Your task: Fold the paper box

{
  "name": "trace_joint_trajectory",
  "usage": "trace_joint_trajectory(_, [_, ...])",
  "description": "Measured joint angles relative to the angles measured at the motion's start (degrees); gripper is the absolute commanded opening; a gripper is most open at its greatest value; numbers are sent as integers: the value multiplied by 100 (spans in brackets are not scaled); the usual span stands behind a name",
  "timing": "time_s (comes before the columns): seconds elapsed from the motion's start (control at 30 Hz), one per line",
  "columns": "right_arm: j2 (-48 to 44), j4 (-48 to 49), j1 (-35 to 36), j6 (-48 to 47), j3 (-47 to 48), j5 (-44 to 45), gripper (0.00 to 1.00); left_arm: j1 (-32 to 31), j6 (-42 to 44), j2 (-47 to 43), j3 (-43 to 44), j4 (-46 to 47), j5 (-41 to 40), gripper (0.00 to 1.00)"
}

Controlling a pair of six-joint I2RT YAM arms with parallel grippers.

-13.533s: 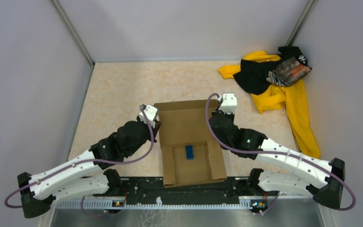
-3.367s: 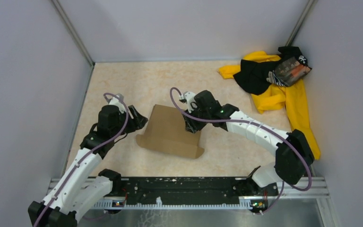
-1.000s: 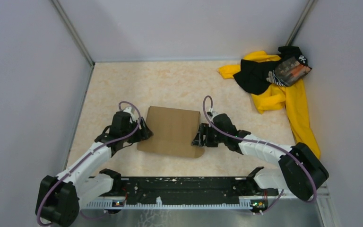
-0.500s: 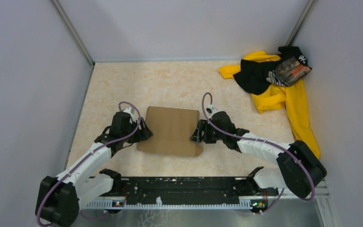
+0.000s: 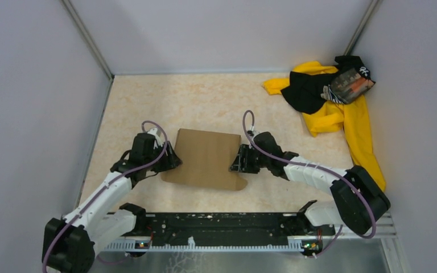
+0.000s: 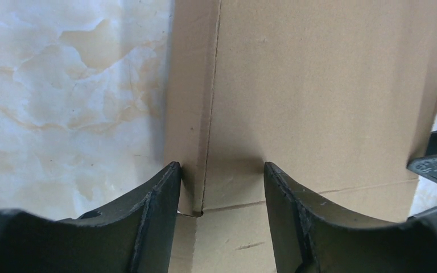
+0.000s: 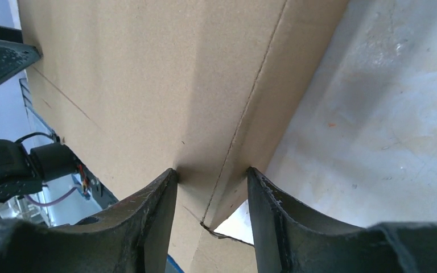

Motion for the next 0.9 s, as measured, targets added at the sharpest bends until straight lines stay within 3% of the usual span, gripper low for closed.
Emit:
trace_joint_trajectory(0.33, [-343, -1307, -39, 131, 704, -293, 48, 35, -4, -319, 901, -890, 144, 62])
trace_joint_trajectory(0.9, [-776, -2846, -48, 238, 1615, -573, 53, 50, -94, -728, 1580, -2061, 612, 67])
